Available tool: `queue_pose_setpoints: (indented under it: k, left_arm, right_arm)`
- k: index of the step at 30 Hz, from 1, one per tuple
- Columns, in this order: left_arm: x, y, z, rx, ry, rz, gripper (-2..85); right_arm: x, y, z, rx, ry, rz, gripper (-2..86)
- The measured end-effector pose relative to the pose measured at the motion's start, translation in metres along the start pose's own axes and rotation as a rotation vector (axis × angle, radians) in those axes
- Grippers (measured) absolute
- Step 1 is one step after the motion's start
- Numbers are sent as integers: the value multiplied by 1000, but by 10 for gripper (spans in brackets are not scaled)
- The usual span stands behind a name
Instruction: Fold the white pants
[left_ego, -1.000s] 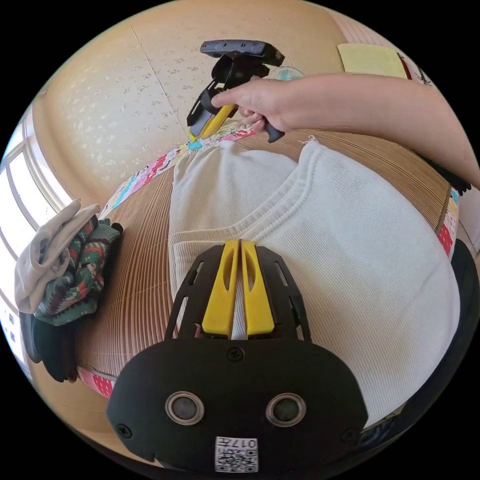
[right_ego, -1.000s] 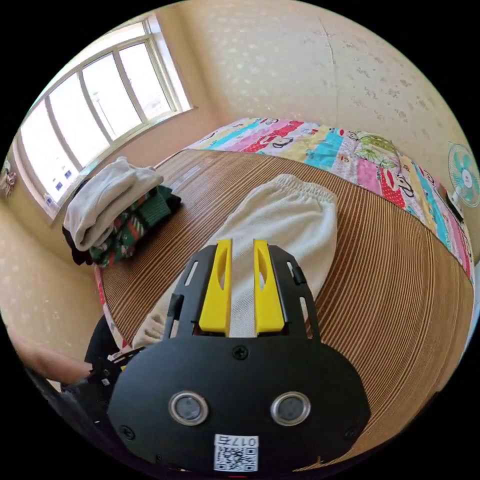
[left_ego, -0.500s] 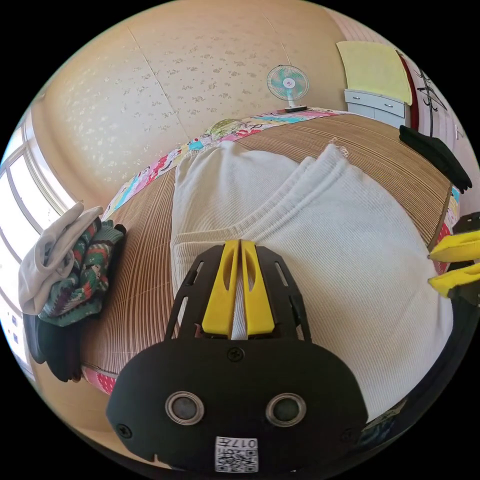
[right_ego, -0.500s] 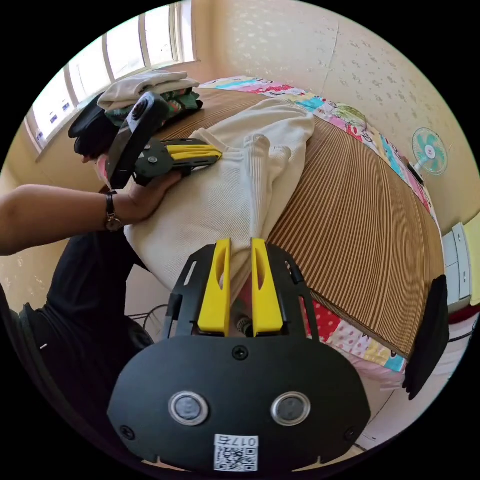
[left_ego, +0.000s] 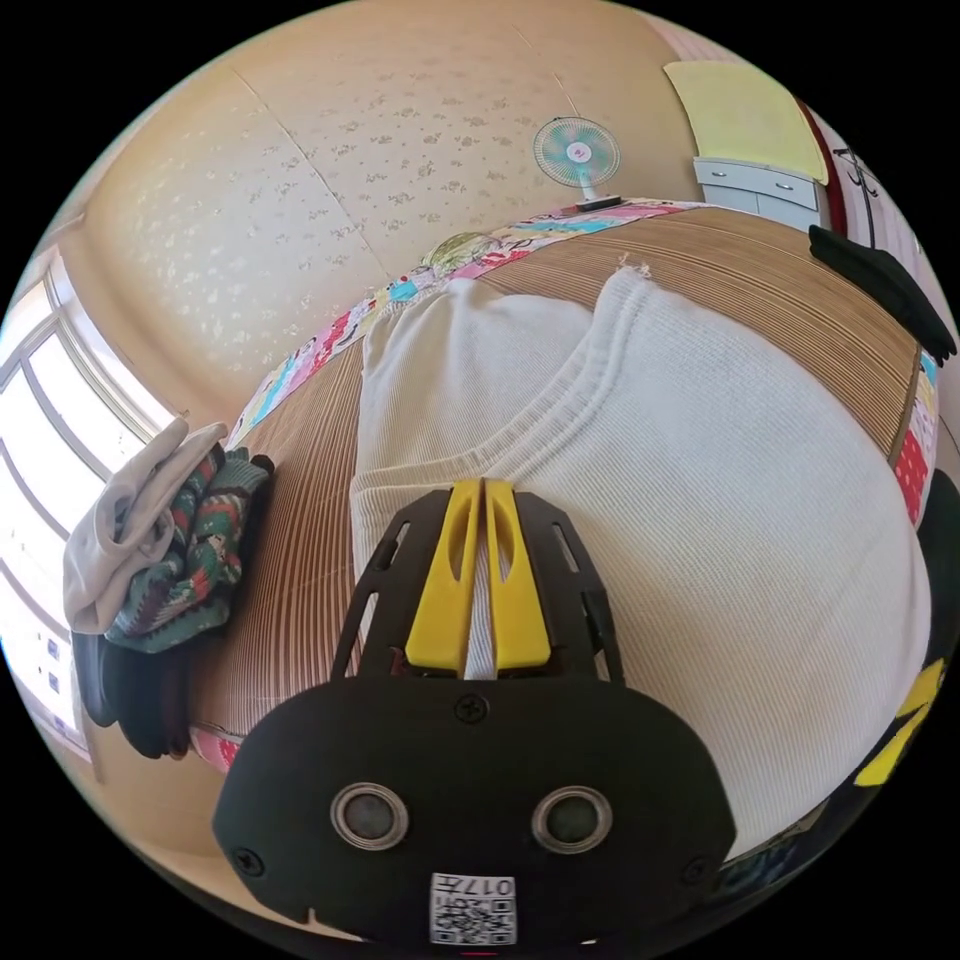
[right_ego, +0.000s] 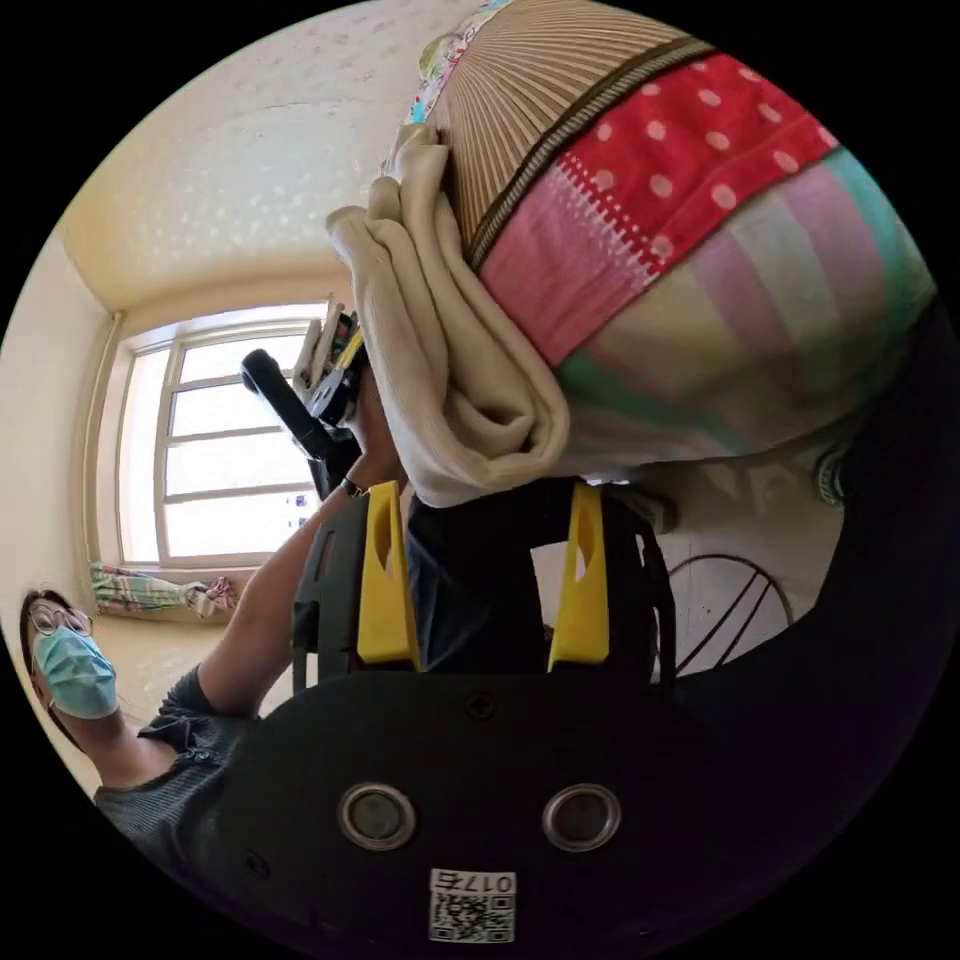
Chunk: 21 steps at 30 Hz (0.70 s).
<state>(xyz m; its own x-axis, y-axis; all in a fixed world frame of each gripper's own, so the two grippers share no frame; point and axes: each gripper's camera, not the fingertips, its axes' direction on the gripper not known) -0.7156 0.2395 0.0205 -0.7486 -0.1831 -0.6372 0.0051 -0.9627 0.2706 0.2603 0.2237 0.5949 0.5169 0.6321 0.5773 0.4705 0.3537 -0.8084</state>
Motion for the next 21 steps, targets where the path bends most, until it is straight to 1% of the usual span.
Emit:
queue_pose_setpoints:
  k: [1, 3, 4, 5, 7, 9, 11, 13, 16, 18, 20, 21]
  left_arm:
    - [-3, -2, 0, -1, 1, -3, -6]
    - [-8, -6, 1, -3, 6, -5, -6]
    - [-11, -9, 2, -6, 11, -6, -6]
    - [-15, -13, 2, -12, 10, -1, -5]
    - [-18, -20, 4, -29, 3, 20, -5]
    - [-21, -32, 5, -73, -9, 57, -5]
    - [-23, -48, 1, -118, -27, 179, -5]
    - [-30, -56, -3, -108, -15, 283, -5]
    - [-60, -72, -13, -41, -64, 316, -5]
    - [-87, -87, -19, -11, 85, 323, -5]
    - [-119, -104, -18, -13, 491, 367, -5]
    - [-124, -106, -14, -27, 595, 379, -6]
  right_arm:
    - [5, -3, 4, 2, -32, 3, 211]
    - [17, -10, 14, 43, -171, 11, 178]
    - [18, -11, 15, 58, -192, 16, 167]
    - [20, -10, 13, 84, -173, 33, 144]
    - [15, -6, 6, 82, -124, 1, 99]
    - [2, 5, -9, 71, -167, -101, 65]
    - [-14, 16, -20, 80, -186, -193, 51]
    - [-33, 26, -33, 86, -141, -272, 43]
    - [-57, 44, -53, 88, -114, -365, 37]
    - [-71, 61, -67, 85, -122, -409, 38]
    - [-77, 75, -77, 96, -153, -419, 39]
    - [-80, 85, -84, 111, -187, -419, 39]
